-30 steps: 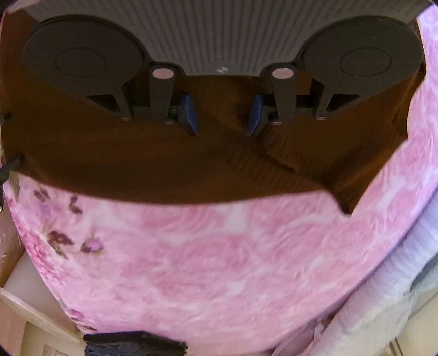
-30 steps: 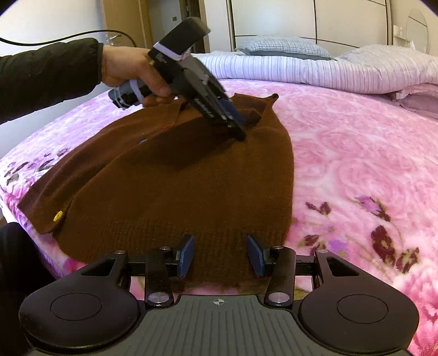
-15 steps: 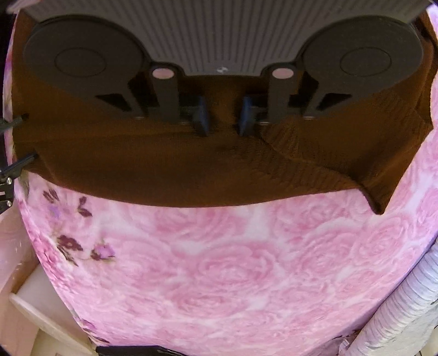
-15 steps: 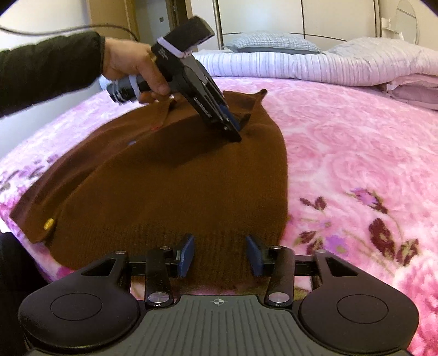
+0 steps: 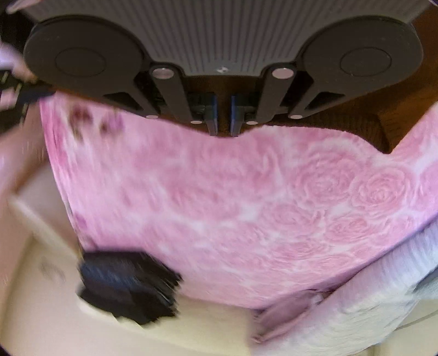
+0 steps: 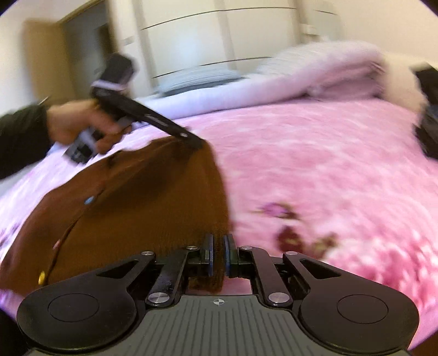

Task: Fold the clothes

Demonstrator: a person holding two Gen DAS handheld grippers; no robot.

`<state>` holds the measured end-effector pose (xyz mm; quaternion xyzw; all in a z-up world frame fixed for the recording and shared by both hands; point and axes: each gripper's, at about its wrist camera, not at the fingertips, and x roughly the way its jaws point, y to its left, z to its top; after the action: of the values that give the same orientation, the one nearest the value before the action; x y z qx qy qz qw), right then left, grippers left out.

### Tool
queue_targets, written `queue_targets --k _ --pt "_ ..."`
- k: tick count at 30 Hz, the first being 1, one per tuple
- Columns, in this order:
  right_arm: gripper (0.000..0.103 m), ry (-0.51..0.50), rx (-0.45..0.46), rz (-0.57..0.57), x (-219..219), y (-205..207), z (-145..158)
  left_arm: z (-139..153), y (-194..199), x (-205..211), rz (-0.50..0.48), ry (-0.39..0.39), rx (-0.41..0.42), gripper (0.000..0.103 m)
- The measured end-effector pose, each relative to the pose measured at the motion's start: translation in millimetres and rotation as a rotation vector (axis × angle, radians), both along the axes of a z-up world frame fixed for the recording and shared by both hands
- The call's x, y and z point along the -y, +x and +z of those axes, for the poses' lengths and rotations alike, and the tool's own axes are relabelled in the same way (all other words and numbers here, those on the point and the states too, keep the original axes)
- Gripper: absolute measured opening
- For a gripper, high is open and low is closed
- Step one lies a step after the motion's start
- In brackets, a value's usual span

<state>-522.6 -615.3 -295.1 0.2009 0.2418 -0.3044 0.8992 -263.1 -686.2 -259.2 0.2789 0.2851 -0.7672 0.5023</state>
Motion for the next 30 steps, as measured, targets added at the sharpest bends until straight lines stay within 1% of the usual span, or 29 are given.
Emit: queue_targets --k 2,5,6,7,9,11,12,13,14,15,17,19,20,21,22,25,28,30 --pt "0.006 0.033 -0.004 -0.052 11.7 -2.6 -9.2 -11.0 -4.0 14.0 0.038 0.016 -0.003 0.004" --pt "0.007 0.057 -0.035 -0.054 17.6 0.8 -18.2 -21.1 -4.5 20.2 0.055 0.040 -0.020 0.007" --pt "0.007 0.052 -0.035 -0.050 17.2 0.7 -17.3 -19.9 -2.6 17.9 0.059 0.034 -0.020 0.012" --pt "0.009 0.043 -0.035 -0.047 16.5 0.6 -16.0 -16.2 1.2 13.5 0.059 0.027 -0.025 0.020" --pt "0.015 0.005 -0.041 -0.047 12.6 2.1 -11.1 -8.7 8.9 4.6 0.060 0.013 -0.035 0.024" --pt "0.029 -0.068 -0.058 -0.046 6.0 8.3 -3.8 0.7 15.9 -6.7 0.059 -0.006 -0.042 0.025" --pt "0.033 -0.094 -0.056 -0.034 5.0 12.3 -1.0 5.2 18.5 -12.7 0.058 -0.015 -0.040 0.027" --pt "0.038 -0.112 -0.054 -0.021 4.9 16.9 0.9 5.9 18.5 -16.3 0.053 -0.015 -0.019 0.028" --pt "0.041 -0.112 -0.051 -0.006 7.6 23.1 0.3 6.7 18.6 -19.9 0.047 -0.015 0.001 0.028" --pt "0.042 -0.109 -0.051 0.007 10.5 29.6 -0.8 6.4 18.0 -22.7 0.041 -0.012 0.024 0.028" --pt "0.042 -0.092 -0.089 0.036 18.7 44.9 -7.9 -4.2 10.7 -20.9 0.019 0.013 0.088 0.027" --pt "0.041 -0.075 -0.134 0.069 27.4 60.8 -16.1 -19.4 -0.1 -14.0 -0.020 0.043 0.144 0.025" --pt "0.031 -0.074 -0.156 0.082 30.7 66.2 -19.2 -26.8 -5.6 -10.5 -0.037 0.051 0.171 0.021" --pt "0.019 -0.086 -0.165 0.086 33.6 67.5 -20.8 -33.2 -10.6 -6.8 -0.050 0.048 0.188 0.014" --pt "0.005 -0.096 -0.169 0.086 37.4 67.8 -21.8 -39.0 -15.1 -3.0 -0.060 0.043 0.202 0.012" --pt "0.005 -0.080 -0.134 0.038 58.4 56.8 -21.8 -43.5 -17.7 10.6 -0.028 -0.004 0.165 0.012" --pt "0.006 -0.033 -0.106 -0.002 72.9 45.3 -23.2 -31.7 -8.1 9.5 -0.011 -0.025 0.111 0.013" --pt "0.007 -0.034 -0.109 0.008 70.8 43.0 -21.7 -23.7 -1.7 8.7 0.000 -0.038 0.075 0.013"
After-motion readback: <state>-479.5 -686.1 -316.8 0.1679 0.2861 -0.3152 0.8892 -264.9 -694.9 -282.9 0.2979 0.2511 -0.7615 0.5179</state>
